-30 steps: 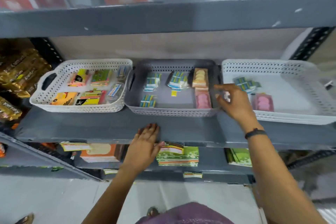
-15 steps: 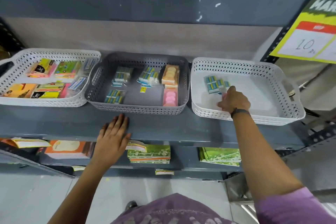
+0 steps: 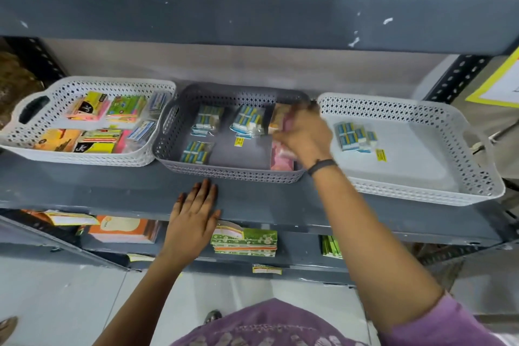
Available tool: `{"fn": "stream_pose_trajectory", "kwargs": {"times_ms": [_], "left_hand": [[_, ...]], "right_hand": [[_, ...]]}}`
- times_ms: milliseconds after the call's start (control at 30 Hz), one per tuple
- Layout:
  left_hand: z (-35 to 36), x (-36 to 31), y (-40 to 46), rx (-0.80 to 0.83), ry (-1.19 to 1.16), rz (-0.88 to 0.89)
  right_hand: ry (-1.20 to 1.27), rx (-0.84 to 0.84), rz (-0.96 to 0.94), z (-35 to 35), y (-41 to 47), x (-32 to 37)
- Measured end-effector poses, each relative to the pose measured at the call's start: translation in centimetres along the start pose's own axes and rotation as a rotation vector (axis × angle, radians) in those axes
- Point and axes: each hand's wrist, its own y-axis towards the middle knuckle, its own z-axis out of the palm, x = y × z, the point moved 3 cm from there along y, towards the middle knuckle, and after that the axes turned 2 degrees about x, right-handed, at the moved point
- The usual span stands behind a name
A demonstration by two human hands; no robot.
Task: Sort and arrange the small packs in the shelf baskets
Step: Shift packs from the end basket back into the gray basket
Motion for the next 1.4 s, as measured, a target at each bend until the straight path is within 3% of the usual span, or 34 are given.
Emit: {"fn": "stream_pose_trajectory", "kwargs": {"times_ms": [133,233,300,400,467,567,667,867,1000,1067,1133,1267,1400], "left_hand": [[0.0,0.1,0.0,0.002,0.006,0.013],[0.2,0.2,0.0,-0.006,0.009,0.017],[0.3,0.2,0.0,-0.012,0.0,0.018],[0.4,0.2,0.0,-0.02,-0.003,0.019],[0.4,0.2,0.0,-0.023,-0.005,0.019],[0.3,0.2,0.0,-0.025,0.002,0.011],[0.3,0.2,0.0,-0.021,0.017,0.015],[0.4,0.2,0.0,-0.012,0.017,0.003],[0.4,0.2,-0.1,-0.01,0.008,0.0],[0.4,0.2,-0.1,-0.011,0.002,-0.004],[0.3,0.0,-0.1,-0.008,0.007,-0.004],[0.2,0.1,-0.1,-0.004,0.001,-0.009],[0.1,0.2,0.0,-0.002,0.008,-0.005]], "right_hand": [[-0.259,0.108,-0.045,4.6,-0.7,0.1],[-0.243,0.083,-0.061,4.5,-0.6,-0.4],[-0.179,-0.098,-0.11,2.4,-0.4,-0.4],[-0.102,-0.512,-0.13,-1.7,1.2,-2.2],[-0.04,-0.58,-0.022,-3.1,3.1,-5.1],[-0.077,-0.263,0.247,-2.1,6.4,-10.0],[-0.184,0.014,0.336,0.0,7.3,-12.5],[-0.246,0.022,0.285,1.0,6.4,-12.4],[0.066,-0.04,0.377,-0.7,5.2,-11.4],[0.197,-0.151,0.342,-2.1,4.0,-9.3],[0.258,-0.155,0.241,-2.8,2.5,-5.6],[0.186,0.088,-0.027,0.5,0.0,2.8],[-0.085,0.277,-0.185,6.5,-0.8,7.1]]}}
